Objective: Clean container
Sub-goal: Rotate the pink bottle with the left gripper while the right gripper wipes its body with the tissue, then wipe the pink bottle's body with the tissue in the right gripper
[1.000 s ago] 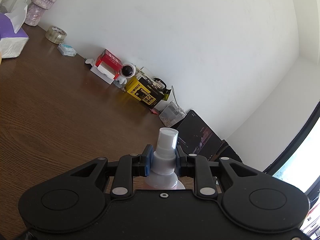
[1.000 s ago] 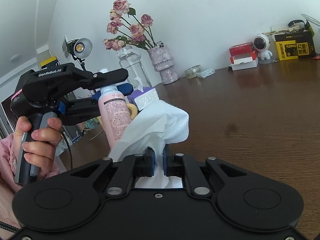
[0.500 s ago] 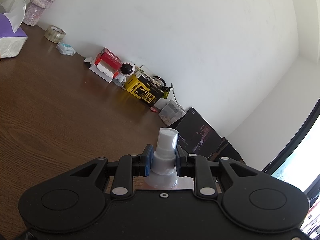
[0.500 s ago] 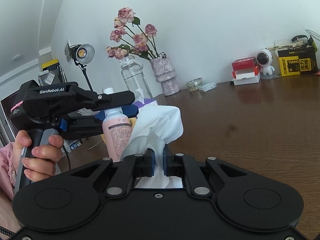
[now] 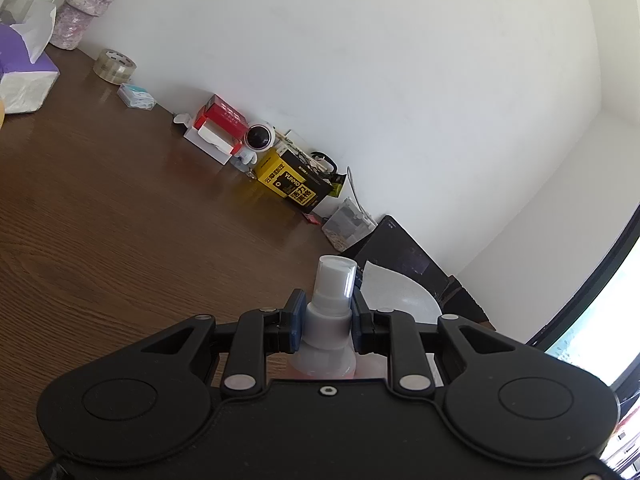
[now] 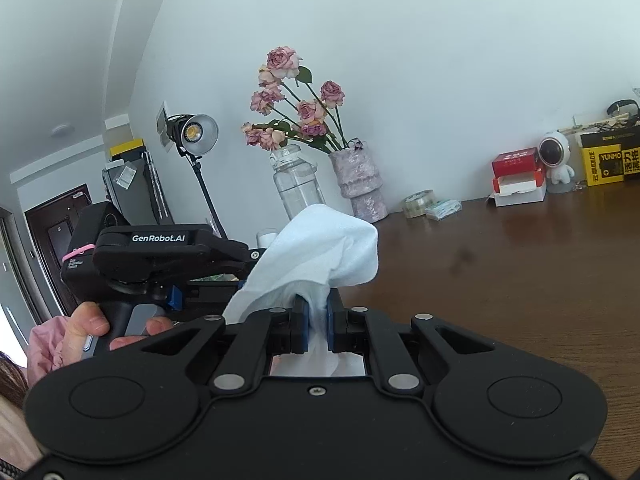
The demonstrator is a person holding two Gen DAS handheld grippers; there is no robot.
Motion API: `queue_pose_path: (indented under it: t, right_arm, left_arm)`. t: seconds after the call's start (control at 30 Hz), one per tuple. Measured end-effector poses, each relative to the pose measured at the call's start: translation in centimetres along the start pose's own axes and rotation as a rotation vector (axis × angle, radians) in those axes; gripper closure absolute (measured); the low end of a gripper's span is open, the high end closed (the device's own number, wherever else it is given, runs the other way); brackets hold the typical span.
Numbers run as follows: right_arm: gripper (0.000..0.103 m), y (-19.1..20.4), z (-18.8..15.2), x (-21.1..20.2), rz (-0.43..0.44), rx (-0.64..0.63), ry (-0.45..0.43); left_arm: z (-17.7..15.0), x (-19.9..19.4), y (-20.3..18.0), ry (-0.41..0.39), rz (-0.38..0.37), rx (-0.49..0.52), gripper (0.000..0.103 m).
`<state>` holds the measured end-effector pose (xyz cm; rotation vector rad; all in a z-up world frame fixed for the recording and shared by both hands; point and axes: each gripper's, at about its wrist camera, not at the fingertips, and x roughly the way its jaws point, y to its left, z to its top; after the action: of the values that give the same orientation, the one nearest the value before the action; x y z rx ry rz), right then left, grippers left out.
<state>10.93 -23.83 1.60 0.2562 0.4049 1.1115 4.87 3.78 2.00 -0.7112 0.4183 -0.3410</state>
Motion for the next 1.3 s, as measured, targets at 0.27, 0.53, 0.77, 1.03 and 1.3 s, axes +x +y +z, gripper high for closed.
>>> queue_pose_path:
  t: [0.27,0.53,0.77,1.03,1.3]
  right_arm:
    - [0.093,1.7,-0.7,-1.2,0.047,-0.023,-0.01]
    - [0.093,3.4,-1.1,-0.8,0.109,-0.062,0.015]
    - [0.093,2.0,-2.5,1.2,0.1,-0.008,0.093]
    - [0.093,1.4,-4.3,2.4,0.069,0.05,0.147]
    - [0.093,-1.3,-4.9,2.0,0.015,0.189,0.123]
  left_arm:
    - [0.1,-0.1,0.0,-0.003,0.006,-0.003,0.08]
    - [0.1,0.0,-0.3,0.001,-0.005,-0.005,0.08]
    - [0.3,-0.4,-0.9,-0.01,-0.031,0.006,0.08]
    - [0.2,-0.4,-1.6,-0.001,-0.057,0.011,0.08]
    - [0.2,-0.8,-1.8,-0.008,-0.067,0.009,0.08]
